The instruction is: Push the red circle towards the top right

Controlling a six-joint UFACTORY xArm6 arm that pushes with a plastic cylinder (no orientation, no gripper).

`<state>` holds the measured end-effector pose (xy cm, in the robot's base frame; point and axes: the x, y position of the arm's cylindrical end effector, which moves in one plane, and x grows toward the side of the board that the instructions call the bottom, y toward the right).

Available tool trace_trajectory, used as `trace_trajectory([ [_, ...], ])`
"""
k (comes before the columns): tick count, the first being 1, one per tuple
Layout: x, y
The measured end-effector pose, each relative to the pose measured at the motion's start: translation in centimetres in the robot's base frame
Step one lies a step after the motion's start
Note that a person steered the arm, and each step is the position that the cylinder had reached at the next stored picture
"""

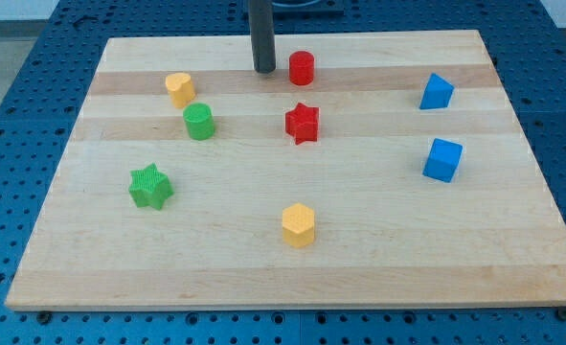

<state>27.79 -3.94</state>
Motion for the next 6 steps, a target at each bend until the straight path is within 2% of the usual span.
trace_trajectory([
  [3,0.2,13.6],
  [4,0.2,12.8],
  [5,0.1,7.7],
  [6,-1.9,5.6],
])
